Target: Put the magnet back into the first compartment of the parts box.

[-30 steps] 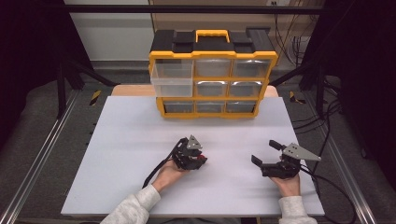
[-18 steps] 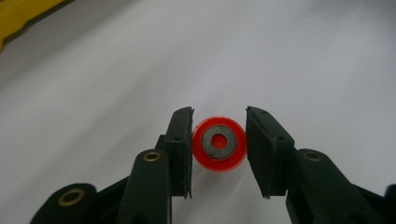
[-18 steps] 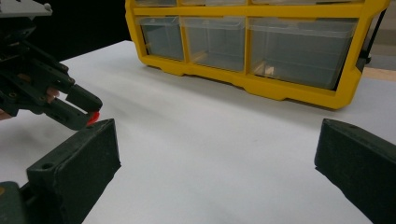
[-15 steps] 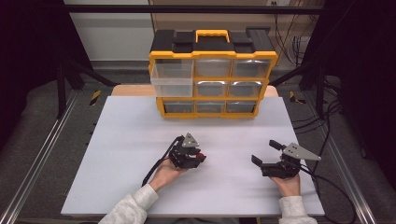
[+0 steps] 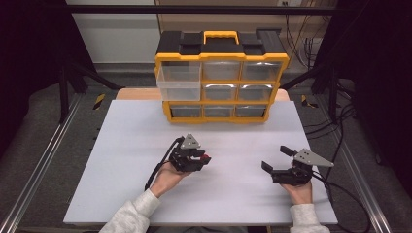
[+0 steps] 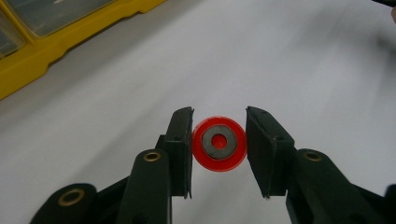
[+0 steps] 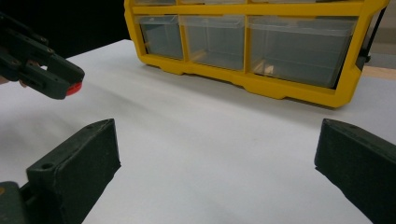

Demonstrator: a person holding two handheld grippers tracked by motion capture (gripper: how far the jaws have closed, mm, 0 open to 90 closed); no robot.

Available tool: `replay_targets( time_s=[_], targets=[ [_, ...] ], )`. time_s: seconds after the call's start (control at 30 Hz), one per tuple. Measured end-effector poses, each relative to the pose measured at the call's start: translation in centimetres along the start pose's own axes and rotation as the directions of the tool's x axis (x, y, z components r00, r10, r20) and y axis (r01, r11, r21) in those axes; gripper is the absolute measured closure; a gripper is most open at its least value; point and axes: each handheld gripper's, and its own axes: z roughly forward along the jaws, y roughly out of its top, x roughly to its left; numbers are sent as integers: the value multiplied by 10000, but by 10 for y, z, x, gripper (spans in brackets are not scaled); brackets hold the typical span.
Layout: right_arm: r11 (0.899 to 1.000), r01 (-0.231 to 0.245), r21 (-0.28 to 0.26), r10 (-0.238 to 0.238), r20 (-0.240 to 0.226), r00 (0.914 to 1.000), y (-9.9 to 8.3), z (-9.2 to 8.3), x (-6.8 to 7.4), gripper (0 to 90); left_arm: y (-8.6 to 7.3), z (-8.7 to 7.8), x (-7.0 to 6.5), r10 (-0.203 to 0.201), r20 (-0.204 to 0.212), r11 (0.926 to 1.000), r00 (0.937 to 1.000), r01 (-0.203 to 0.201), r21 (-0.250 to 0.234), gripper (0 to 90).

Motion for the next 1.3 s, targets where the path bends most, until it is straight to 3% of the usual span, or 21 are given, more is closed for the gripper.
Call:
replay_targets(
  time_s=[0.67,0.9,1.3],
  targets=[
    [10000,-3,31,3,-22,10000,-1,0,-1,3,12,-42,8,-72,-376,9978,9993,48,-654,623],
    [10000,-25,-3,25,-31,10000,-1,0,-1,3,17,-60,8,62,-461,9954,9989,-105,-949,623],
    [10000,-10,-12,10,-48,10000,-1,0,-1,3,22,-76,12,-85,-692,9951,9976,17,-986,623]
  ],
)
